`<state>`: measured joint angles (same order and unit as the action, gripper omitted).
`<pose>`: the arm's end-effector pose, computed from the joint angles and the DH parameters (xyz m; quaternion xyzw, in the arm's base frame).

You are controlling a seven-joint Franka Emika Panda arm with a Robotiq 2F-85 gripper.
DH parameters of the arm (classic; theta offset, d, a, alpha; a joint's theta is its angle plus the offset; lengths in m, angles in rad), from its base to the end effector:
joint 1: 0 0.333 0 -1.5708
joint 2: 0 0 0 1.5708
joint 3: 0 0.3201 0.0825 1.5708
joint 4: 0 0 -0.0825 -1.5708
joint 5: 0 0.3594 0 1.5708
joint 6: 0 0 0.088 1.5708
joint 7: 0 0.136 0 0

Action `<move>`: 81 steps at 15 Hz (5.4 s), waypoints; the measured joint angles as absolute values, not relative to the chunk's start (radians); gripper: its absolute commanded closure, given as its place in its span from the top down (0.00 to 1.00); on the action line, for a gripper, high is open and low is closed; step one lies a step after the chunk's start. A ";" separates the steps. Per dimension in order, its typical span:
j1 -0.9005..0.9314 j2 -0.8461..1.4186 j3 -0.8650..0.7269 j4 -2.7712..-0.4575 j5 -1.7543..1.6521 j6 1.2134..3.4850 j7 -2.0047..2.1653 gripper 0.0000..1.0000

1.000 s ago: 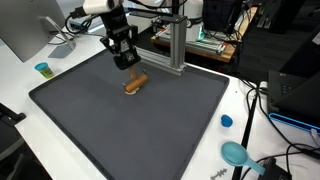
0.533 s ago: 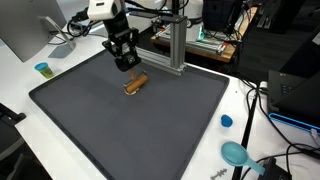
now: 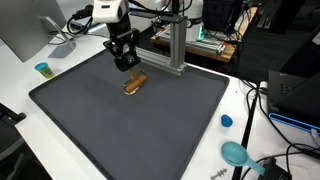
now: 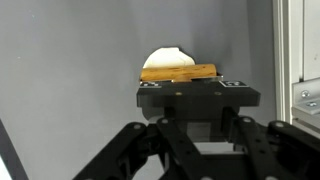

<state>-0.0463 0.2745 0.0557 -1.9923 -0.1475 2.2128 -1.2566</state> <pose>0.5759 -0.0037 0.3117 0.7776 0.6262 -0.0508 0.0254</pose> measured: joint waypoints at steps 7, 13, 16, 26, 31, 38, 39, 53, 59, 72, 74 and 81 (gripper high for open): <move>-0.024 0.278 0.052 -1.992 -0.223 2.210 -1.161 0.21; -0.017 0.281 0.051 -1.992 -0.266 2.205 -1.088 0.21; -0.015 0.282 0.050 -1.992 -0.290 2.202 -1.053 0.21; -0.025 0.362 -0.006 -1.930 -0.423 2.109 -0.900 0.21; -0.077 0.328 0.002 -1.774 -0.169 1.979 -0.916 0.21; -0.106 0.045 -0.005 -1.755 0.010 1.721 -0.918 0.46; -0.103 -0.002 -0.005 -1.778 0.050 1.721 -0.931 0.46; -0.019 -0.168 0.003 -2.027 0.074 1.766 -0.342 0.46; -0.027 -0.207 -0.012 -2.072 0.064 1.766 -0.229 0.21; -0.019 -0.266 0.013 -2.191 -0.011 1.768 0.003 0.21; -0.019 -0.276 0.007 -2.221 -0.008 1.780 0.000 0.21; -0.020 -0.340 -0.053 -2.344 0.042 1.865 -0.122 0.21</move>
